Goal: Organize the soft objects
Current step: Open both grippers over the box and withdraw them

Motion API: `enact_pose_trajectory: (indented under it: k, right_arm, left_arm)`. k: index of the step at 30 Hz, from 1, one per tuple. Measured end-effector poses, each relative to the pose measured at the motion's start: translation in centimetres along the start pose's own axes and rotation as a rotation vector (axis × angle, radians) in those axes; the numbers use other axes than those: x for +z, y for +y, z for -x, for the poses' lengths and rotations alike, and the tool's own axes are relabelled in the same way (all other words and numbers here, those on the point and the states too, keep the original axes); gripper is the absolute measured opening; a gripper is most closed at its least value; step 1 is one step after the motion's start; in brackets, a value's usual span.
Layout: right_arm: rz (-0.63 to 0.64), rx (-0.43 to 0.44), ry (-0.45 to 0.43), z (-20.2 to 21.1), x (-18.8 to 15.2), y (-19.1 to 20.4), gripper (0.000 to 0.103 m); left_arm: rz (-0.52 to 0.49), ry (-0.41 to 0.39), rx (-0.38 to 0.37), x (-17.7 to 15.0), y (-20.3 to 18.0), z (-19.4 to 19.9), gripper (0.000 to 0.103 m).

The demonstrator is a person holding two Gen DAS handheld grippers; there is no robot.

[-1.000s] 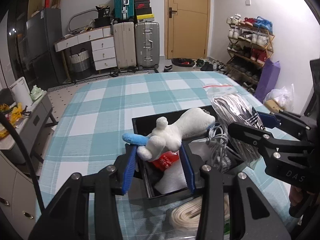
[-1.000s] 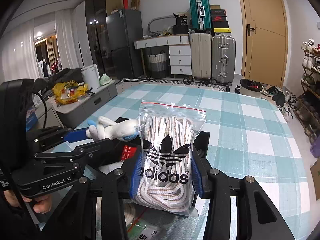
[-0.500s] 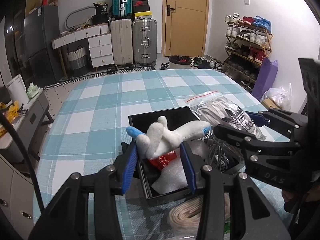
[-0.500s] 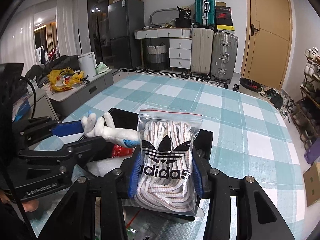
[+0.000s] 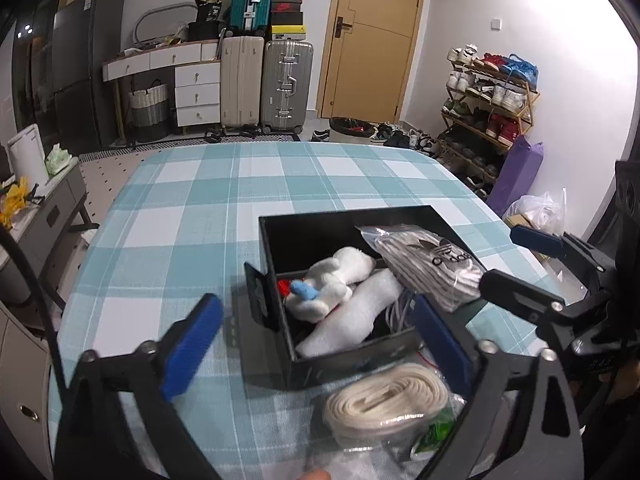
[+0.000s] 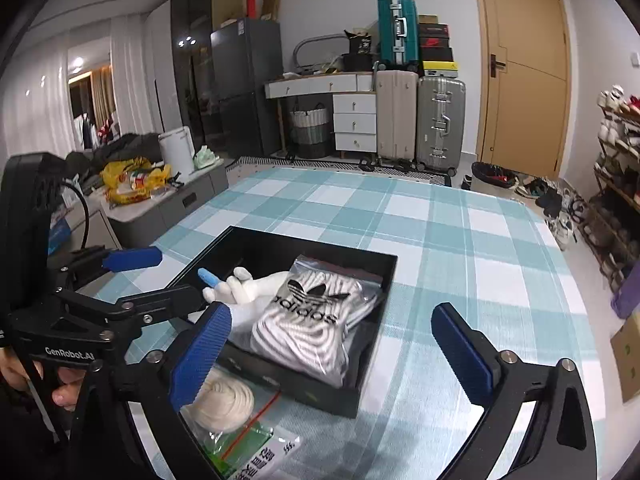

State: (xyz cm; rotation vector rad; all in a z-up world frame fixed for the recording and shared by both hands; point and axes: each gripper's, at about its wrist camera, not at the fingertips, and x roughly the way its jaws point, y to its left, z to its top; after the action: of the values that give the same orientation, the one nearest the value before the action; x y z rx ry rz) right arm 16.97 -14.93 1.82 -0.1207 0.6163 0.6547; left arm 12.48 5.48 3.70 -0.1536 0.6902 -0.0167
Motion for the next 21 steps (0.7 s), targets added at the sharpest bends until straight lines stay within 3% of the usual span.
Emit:
enact_pose_trajectory:
  k: [5, 21]
  right_arm:
    - [-0.052, 0.025, 0.019, 0.8, -1.1, -0.6, 0.103]
    - [-0.012, 0.059, 0.128, 1.7, -4.8, 0.9, 0.103]
  left_arm:
    - [0.017, 0.001, -0.015, -1.0, 0.2, 1.0, 0.103]
    - [-0.015, 0.014, 0.016, -3.5, -1.1, 2.7, 0.103]
